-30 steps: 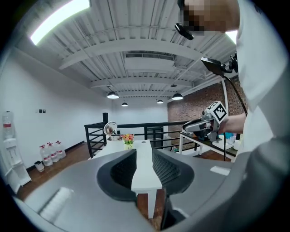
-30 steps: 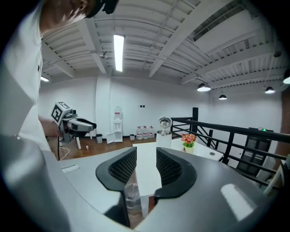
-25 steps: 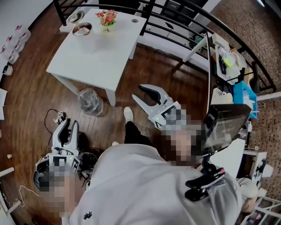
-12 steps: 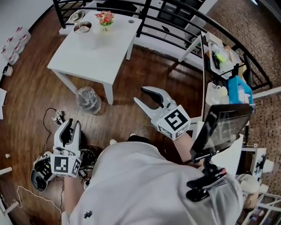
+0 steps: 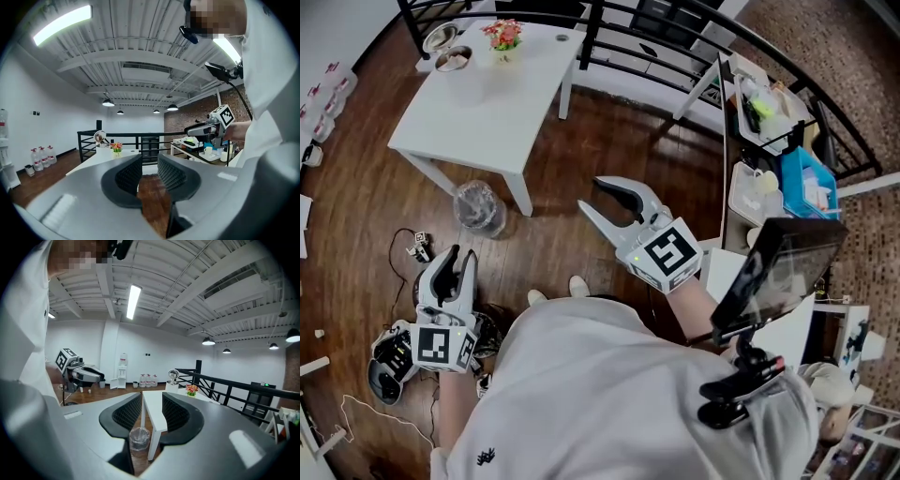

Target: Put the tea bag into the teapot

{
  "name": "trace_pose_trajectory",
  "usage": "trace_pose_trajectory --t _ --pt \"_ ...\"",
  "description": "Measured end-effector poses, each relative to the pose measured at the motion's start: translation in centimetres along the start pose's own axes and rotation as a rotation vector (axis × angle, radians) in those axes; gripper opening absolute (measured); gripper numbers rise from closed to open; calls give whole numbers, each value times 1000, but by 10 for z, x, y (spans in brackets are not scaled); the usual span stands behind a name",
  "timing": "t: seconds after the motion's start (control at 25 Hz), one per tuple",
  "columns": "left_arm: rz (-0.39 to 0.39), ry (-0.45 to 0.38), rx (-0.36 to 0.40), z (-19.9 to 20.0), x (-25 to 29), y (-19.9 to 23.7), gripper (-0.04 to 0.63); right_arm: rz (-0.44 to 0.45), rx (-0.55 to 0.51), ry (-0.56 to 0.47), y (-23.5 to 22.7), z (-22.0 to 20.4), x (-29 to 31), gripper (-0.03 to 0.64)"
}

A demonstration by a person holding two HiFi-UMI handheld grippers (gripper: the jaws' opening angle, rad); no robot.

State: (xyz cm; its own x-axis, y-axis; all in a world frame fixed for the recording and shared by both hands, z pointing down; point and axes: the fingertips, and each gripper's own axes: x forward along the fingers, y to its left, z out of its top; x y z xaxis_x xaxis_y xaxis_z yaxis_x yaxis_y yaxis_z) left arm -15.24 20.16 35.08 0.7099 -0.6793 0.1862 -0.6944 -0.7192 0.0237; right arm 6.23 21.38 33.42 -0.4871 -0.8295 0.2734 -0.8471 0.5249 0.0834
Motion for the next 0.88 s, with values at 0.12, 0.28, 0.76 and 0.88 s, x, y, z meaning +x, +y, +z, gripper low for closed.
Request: trace_pose_trajectory --t 0.12,0.28,0.76,0.88 --pt "-6 6 2 1 5 -9 95 2 6 7 -5 -6 -6 133" --pt "1 15 -8 -2 5 -13 95 -1 19 15 -6 -12 -9 133" --pt "4 27 -10 -8 6 -17 95 14 5 42 -7 -18 -7 130" --pt "10 27 -18 -11 1 -13 95 20 2 58 -2 -20 -3 126"
